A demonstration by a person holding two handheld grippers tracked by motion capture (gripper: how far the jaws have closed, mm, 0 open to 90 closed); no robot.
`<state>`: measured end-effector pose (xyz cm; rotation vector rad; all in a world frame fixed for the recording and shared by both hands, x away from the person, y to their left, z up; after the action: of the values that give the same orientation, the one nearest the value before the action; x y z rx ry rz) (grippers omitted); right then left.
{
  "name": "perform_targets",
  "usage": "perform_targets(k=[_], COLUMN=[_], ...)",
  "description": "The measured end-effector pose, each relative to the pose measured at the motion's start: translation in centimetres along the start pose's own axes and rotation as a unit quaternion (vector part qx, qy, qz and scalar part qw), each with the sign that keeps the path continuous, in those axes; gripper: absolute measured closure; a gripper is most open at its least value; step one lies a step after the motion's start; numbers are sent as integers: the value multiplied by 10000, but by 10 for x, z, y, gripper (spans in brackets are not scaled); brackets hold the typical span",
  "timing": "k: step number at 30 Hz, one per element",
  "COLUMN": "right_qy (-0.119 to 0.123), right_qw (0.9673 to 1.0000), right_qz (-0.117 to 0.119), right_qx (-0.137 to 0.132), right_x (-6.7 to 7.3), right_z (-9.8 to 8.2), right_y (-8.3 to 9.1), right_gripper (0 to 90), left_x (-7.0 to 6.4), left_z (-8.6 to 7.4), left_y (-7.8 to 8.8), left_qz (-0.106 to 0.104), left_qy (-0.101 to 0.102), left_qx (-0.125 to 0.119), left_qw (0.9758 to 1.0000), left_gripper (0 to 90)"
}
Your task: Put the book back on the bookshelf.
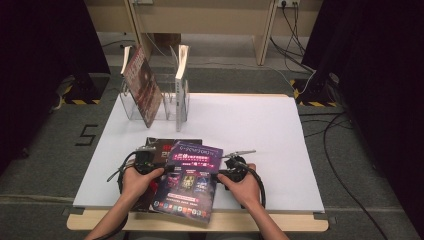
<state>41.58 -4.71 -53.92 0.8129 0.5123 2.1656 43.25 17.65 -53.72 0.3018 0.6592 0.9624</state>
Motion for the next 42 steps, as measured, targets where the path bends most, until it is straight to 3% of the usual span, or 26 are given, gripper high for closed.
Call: perform_targets(k=[9,24,29,31,34,42], right_qy=[89,315,435,481,459,406], right_qw=[9999,9995,9990,9988,9989,9989], right_qz=[-59,-12,-12,14,-50,-219], right_qx=[-68,-39,63,84,14,-26], right_x=[5,21,22,20,15,2], right_z=[3,8,10,15,27,60], right_y=[-7,-24,-27,-28,-32,-57], right_gripper=[571,571,577,581,578,563], left_x=[4,18,19,19,18,20], left_z=[0,-7,-8,-6,-4,-8], left_y=[6,23,26,26,26,25], left_qz=[141,490,478,482,480,499], left_qy=[-5,-235,-193,-149,-251,-342], left_qx=[33,21,3,-68,-91,17], left_qw=[9999,9985,9987,9987,9985,9982], left_gripper=[502,520,525,529,532,551])
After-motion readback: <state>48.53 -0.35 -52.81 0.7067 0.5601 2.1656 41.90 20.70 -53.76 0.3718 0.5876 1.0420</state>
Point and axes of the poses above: each handheld gripper's, and its own axes: y roughly backward along the jaws, z roughly out of its top, x roughly to its left, the point moved 8 cm from there along -y, roughly forward along the jaws, and after that the axes turned 13 degrees about -x, right-handed, at the moved point
